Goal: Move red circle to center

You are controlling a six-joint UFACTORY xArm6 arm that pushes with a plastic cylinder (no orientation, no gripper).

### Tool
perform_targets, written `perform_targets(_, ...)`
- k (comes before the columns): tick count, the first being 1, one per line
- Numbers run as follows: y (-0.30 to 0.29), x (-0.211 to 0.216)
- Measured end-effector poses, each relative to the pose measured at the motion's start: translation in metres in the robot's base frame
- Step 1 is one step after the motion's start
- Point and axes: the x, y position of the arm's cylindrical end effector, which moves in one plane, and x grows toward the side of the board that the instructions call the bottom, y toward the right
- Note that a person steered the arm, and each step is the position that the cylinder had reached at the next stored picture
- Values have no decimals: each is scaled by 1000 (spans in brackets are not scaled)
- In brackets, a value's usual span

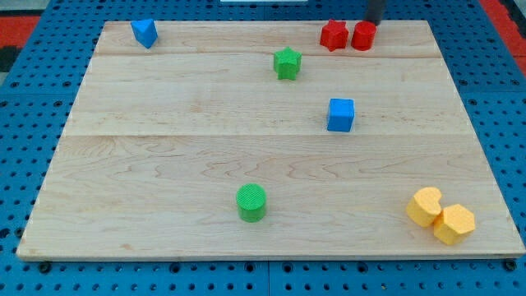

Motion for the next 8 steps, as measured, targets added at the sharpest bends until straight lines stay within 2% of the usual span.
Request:
perform_targets(1,0,33)
perform_targets(2,-1,31)
perform_targets(3,16,-6)
perform_targets(4,-20,4)
perform_targets(5,-37,38)
perform_targets(6,-38,101)
perform_targets(7,-53,140)
perform_targets(8,-10,141)
